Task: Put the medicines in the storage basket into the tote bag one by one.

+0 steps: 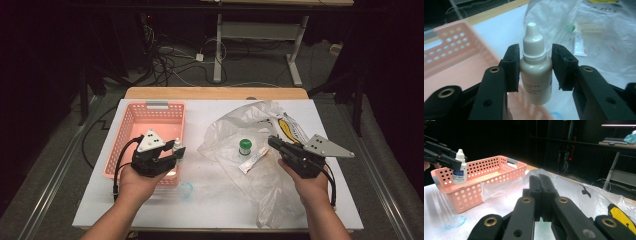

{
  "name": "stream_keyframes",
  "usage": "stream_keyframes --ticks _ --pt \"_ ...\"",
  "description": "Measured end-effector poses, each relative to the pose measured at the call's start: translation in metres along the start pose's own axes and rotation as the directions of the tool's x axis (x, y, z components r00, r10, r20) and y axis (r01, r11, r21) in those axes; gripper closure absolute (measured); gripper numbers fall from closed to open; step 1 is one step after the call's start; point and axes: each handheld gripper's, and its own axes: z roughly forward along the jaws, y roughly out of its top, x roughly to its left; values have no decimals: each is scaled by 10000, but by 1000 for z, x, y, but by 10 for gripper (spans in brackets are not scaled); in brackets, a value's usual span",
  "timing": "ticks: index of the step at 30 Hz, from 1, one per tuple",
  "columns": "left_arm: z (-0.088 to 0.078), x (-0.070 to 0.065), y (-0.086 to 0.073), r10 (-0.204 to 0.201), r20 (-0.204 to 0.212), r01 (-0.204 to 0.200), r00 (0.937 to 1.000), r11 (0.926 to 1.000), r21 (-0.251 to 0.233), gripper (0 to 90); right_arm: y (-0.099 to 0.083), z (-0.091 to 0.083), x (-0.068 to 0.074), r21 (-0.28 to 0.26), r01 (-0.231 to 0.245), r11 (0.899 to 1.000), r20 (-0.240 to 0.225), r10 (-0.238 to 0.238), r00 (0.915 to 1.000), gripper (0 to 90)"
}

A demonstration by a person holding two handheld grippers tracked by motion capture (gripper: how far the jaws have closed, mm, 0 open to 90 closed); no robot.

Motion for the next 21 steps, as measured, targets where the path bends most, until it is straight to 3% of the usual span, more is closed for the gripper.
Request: stream_keyframes --ticks 9,21 --pt "25 -36 11 583 803 -579 9951 9983 -73 585 1 -1 -1 -73 46 10000 -9 -47 10000 900" --pt "84 -87 15 1091 1730 -1103 9789 9939 -27 584 1 -1 0 -80 59 10000 -10 -59 10000 900"
